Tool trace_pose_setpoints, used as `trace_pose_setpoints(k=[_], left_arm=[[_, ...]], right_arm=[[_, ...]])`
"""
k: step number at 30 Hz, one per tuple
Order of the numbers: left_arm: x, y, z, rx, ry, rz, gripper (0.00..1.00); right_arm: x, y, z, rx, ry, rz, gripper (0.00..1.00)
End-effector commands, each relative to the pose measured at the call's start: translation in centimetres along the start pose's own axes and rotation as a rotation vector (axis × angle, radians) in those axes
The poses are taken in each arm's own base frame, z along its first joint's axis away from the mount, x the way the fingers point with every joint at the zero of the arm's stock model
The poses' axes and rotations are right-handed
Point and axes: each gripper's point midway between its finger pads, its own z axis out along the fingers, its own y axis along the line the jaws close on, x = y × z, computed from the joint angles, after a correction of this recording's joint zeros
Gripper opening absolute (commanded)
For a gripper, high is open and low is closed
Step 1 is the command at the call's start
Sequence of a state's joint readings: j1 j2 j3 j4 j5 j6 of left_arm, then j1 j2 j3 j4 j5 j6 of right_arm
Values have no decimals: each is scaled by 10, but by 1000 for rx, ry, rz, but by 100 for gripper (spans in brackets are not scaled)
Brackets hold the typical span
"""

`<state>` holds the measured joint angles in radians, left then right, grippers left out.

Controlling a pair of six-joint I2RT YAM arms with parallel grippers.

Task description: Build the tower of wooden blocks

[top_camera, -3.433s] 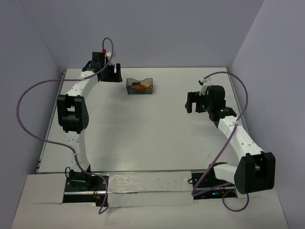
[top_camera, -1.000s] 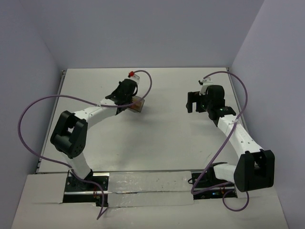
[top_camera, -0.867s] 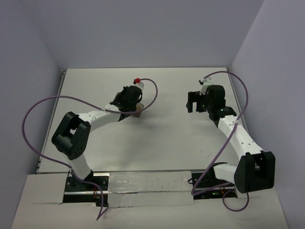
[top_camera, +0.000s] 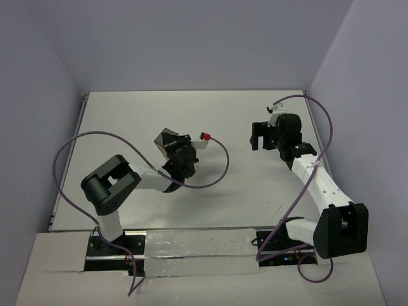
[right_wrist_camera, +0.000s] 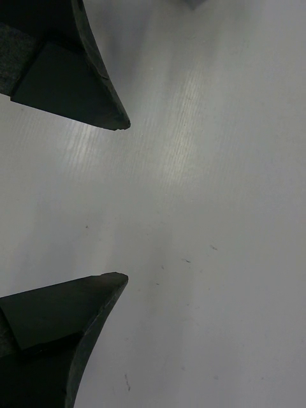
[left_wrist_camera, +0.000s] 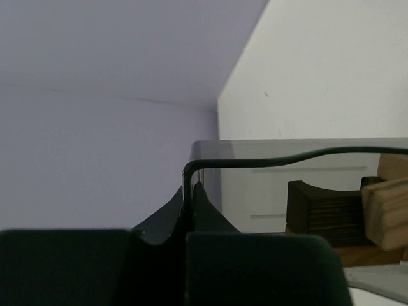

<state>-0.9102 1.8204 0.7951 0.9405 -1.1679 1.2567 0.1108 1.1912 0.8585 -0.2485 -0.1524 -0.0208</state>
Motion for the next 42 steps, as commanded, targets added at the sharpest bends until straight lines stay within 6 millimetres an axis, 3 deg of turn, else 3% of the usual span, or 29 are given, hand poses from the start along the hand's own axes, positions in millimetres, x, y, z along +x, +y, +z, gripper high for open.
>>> trace_pose_setpoints(k=[1, 9, 23, 30, 42], left_arm=[[-9, 45, -19, -223, -48, -18, 0], [-35, 38, -39, -263, -124, 64, 0], [-55, 13, -36, -260, -157, 138, 0], [-59, 14, -35, -265, -149, 151, 0], [-60, 35, -24, -303, -110, 187, 0]], right_arm=[[-28, -4, -12, 22, -86, -16, 100], [-30, -7, -15, 29, -97, -11, 100], [-31, -9, -18, 31, -102, -7, 100], [-32, -9, -19, 25, -103, -3, 100], [-35, -6, -23, 12, -115, 1, 100]])
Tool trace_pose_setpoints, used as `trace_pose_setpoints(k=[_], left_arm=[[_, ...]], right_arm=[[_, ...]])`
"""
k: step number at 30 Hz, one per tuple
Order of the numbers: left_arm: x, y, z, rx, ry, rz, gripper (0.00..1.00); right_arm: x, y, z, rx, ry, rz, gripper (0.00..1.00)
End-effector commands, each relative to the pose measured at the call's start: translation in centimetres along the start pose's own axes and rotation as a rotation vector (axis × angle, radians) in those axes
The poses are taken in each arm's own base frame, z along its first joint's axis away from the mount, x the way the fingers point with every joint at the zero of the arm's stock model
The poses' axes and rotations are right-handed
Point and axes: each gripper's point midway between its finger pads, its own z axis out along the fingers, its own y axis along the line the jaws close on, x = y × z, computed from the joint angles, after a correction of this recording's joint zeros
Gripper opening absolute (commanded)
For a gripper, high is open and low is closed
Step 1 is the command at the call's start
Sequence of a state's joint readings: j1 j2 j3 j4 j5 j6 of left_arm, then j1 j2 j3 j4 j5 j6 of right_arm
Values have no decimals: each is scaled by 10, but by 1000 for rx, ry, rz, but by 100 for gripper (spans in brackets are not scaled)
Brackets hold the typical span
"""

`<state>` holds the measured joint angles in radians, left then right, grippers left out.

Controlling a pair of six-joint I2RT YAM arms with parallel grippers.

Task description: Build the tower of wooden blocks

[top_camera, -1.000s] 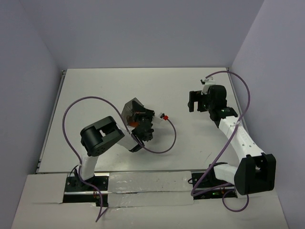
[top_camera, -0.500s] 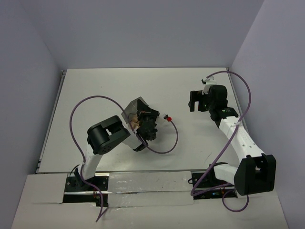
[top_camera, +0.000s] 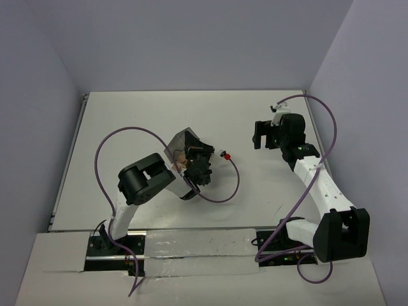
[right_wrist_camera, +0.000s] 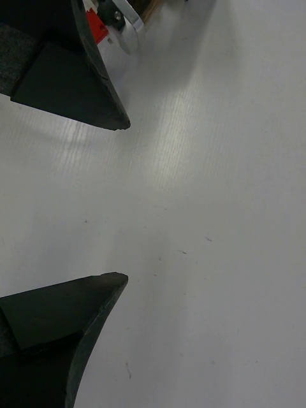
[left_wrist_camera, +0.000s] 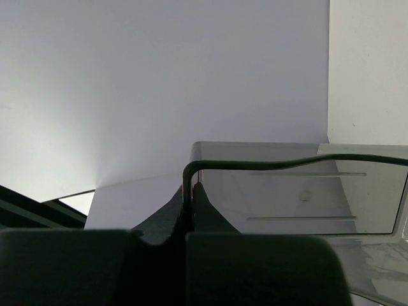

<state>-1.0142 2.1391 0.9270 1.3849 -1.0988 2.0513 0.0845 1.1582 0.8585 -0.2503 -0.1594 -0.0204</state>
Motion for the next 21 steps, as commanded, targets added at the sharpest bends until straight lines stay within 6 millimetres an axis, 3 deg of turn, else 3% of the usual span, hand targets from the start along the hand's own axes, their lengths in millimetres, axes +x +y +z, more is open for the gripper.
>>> trace_pose_setpoints(k=[1, 13, 21], left_arm=[[48, 39, -4, -185, 134, -346, 0], [88, 40, 28, -187, 265, -327, 0], [114, 40, 39, -185, 337, -361, 0]], right_arm=[[-28, 1, -13, -5, -82, -8, 100], [-27, 4, -8, -22, -66, 3, 100], [-24, 3, -4, -22, -51, 9, 100]])
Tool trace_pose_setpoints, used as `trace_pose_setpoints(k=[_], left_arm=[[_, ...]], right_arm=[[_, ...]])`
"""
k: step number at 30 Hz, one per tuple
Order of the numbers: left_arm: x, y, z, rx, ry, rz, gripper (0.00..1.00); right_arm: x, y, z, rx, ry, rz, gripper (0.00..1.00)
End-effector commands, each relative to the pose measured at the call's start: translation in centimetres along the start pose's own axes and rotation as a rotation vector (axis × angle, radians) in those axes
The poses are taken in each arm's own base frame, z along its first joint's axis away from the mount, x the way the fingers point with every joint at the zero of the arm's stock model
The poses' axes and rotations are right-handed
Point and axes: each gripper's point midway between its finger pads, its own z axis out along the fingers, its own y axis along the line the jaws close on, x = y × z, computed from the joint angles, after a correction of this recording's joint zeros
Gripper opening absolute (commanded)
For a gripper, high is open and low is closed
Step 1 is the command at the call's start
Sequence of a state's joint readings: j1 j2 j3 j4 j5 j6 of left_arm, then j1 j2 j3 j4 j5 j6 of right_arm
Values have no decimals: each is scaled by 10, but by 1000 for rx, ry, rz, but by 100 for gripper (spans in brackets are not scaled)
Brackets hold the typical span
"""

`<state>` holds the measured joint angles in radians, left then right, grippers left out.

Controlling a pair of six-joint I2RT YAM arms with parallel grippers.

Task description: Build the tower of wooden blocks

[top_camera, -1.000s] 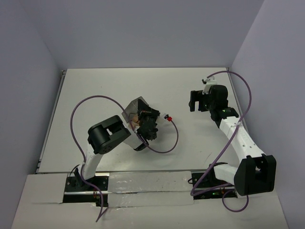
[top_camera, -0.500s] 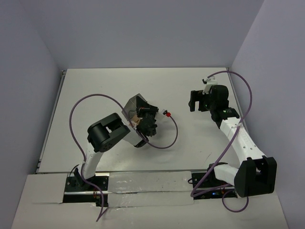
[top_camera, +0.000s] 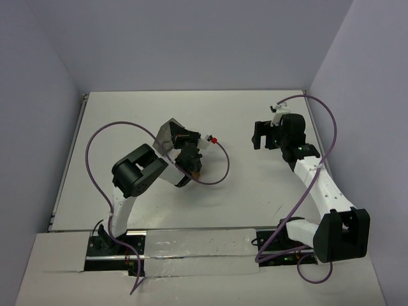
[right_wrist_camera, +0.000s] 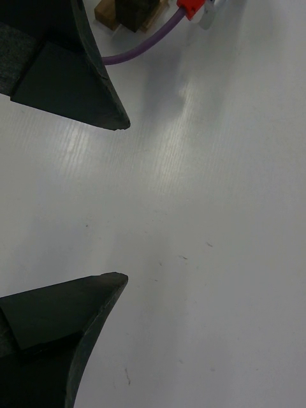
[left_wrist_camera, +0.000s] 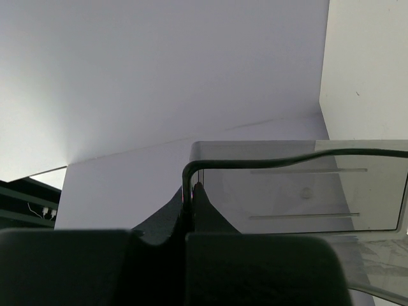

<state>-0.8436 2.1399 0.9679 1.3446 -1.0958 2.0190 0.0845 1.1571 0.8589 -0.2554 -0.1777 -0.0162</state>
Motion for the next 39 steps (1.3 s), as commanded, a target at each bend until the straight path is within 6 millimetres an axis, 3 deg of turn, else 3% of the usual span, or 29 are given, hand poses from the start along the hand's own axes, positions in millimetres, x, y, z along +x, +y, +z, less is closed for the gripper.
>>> trace_pose_setpoints(k=[1, 8, 12, 14, 16, 17, 18, 21, 26, 32, 35, 39], left_arm=[[67, 60, 0, -205, 190, -372, 0], [96, 56, 31, -95, 288, -485, 0], [89, 55, 38, 13, 284, -570, 0], [79, 37, 39, 126, 270, -585, 0], [61, 42, 48, 219, 248, -824, 0], [57, 37, 50, 321, 231, -772, 0], [61, 16, 44, 397, 267, -737, 0], [47, 9, 50, 610, 251, -957, 0], [17, 14, 48, 900, 151, -1305, 0], [1, 30, 74, 1032, 128, -1543, 0], [-15, 26, 90, 1067, 126, -1596, 0], [-31, 39, 117, 1044, 73, -1664, 0]], right_arm=[[-25, 0, -3, -5, -53, 5, 100], [-25, 1, -3, -7, -52, 4, 100], [-24, 1, -2, -10, -49, 5, 100], [-24, 1, -2, -10, -49, 6, 100], [-24, 1, -3, -10, -49, 6, 100], [-24, 1, -3, -11, -50, 6, 100], [-24, 1, -3, -12, -49, 6, 100], [-24, 2, -2, -14, -45, 9, 100], [-19, 1, 1, -12, -26, 11, 100], [-12, -2, 8, -4, 3, 12, 100], [-6, -6, 15, 13, 34, 14, 100], [-3, -9, 18, 23, 48, 11, 100]])
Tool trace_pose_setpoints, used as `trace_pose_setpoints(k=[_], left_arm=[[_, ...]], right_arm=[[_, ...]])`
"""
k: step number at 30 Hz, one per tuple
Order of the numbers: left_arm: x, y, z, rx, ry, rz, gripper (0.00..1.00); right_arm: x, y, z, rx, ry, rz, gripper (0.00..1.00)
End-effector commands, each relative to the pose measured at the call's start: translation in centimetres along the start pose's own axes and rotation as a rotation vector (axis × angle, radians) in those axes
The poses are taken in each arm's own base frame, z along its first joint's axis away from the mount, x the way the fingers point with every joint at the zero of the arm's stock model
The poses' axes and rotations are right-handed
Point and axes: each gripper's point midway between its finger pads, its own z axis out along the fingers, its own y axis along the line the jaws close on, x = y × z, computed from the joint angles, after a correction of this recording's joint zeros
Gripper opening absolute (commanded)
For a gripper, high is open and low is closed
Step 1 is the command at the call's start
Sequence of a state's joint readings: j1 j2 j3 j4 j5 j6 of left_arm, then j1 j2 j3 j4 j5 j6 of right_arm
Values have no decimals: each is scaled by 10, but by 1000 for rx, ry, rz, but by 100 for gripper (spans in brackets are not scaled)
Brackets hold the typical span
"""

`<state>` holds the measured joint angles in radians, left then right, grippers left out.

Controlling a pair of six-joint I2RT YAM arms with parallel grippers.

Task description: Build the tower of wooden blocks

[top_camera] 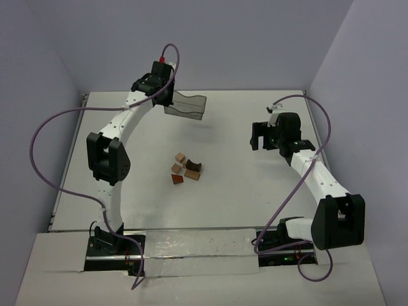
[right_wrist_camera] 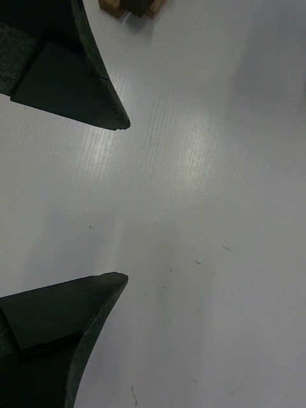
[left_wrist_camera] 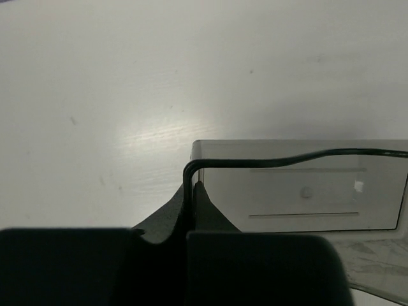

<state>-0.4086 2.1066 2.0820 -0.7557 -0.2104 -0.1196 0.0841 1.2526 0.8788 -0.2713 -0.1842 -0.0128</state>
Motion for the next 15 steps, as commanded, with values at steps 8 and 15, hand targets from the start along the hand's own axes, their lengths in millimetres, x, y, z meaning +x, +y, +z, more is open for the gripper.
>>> trace_pose_setpoints(k=[8, 15], left_arm=[[-48, -8, 59, 103, -114, -178, 0], [-45, 4, 101, 87, -152, -199, 0]], right_arm=[[-20, -8, -3, 26, -39, -4, 100], [-18, -6, 0, 14, -21, 5, 100]])
